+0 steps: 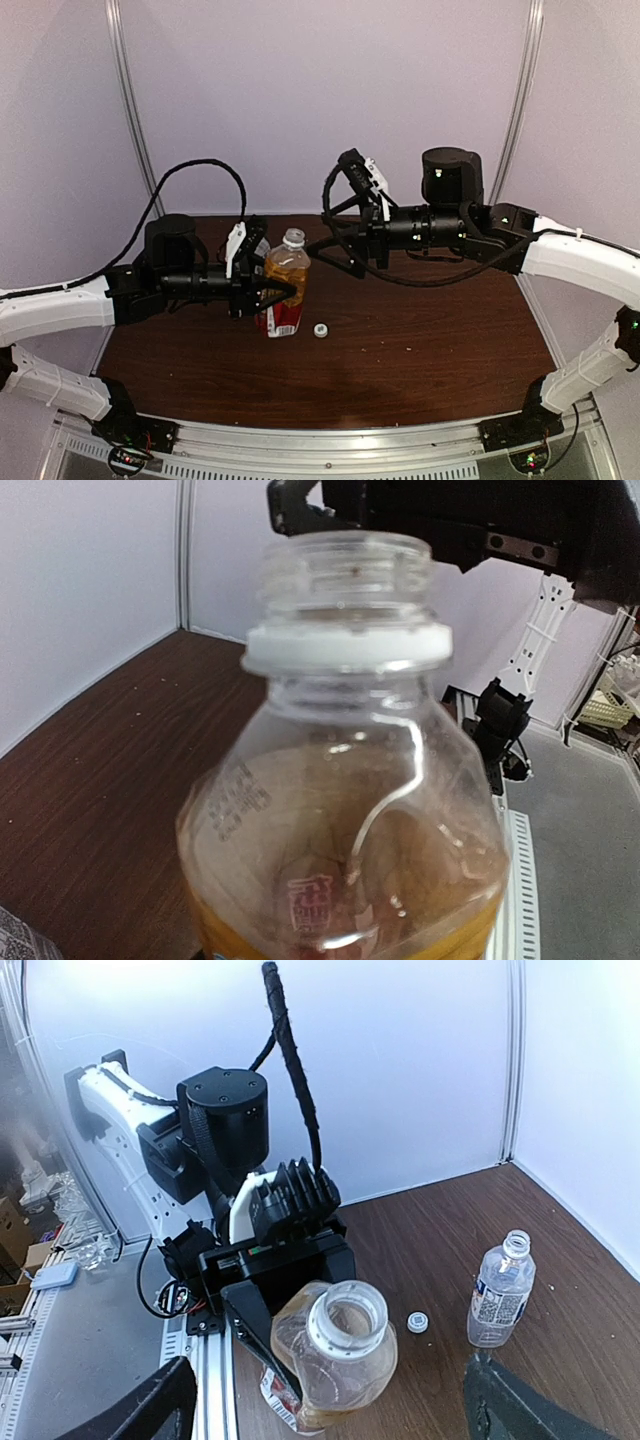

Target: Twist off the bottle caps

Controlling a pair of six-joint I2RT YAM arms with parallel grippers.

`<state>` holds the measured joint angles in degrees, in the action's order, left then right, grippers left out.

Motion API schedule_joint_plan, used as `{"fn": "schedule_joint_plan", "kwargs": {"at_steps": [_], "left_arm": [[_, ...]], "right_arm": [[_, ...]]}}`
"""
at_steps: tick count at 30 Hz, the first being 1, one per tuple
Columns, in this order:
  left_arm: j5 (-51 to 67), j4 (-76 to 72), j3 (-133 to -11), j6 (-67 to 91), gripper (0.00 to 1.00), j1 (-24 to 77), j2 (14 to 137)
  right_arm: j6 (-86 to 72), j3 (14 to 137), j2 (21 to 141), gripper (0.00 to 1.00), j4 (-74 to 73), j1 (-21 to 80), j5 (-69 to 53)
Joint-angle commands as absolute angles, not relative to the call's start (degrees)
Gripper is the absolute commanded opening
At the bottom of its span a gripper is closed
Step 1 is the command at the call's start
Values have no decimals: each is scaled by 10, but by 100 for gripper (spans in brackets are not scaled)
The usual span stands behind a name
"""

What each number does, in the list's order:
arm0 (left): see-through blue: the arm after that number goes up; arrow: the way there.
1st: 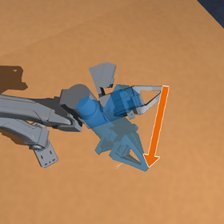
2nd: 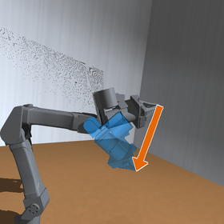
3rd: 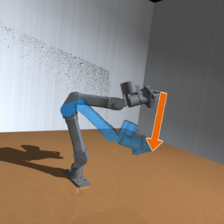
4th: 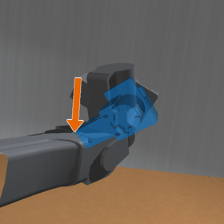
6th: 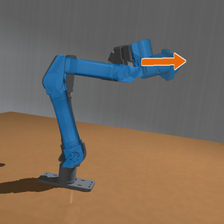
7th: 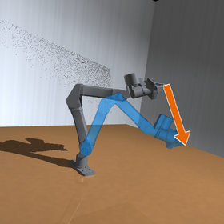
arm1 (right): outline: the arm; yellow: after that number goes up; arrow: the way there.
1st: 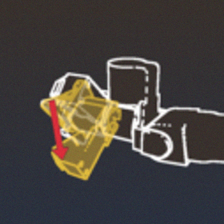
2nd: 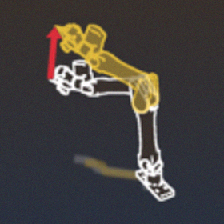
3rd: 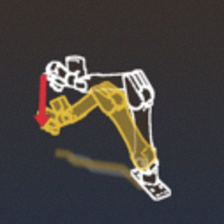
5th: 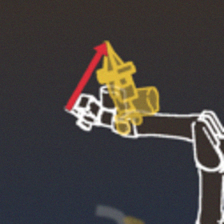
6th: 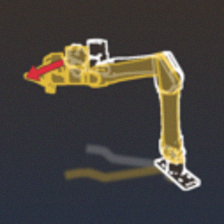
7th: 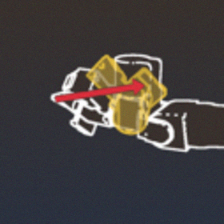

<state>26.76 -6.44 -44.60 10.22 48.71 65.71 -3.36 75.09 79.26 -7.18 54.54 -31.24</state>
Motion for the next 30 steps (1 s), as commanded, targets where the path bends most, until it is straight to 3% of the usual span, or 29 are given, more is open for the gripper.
{"fn": "schedule_joint_plan", "kwargs": {"at_steps": [1,5,12,23,27,30], "left_arm": [[332,-122,-460,113,37,488,662],[343,-130,-455,116,37,490,662],[349,-130,-454,117,38,494,668],[349,-130,-455,117,38,499,676],[347,-128,-457,117,40,500,677],[339,-124,-458,117,42,500,676]], "right_arm": [[-41,780,820,93,-84,548,-341],[-48,797,842,89,-82,549,-354],[-67,805,862,68,-60,551,-386],[-79,808,873,49,-48,552,-404],[-79,809,875,33,-46,552,-408],[-78,806,872,13,-45,552,-405]]}}
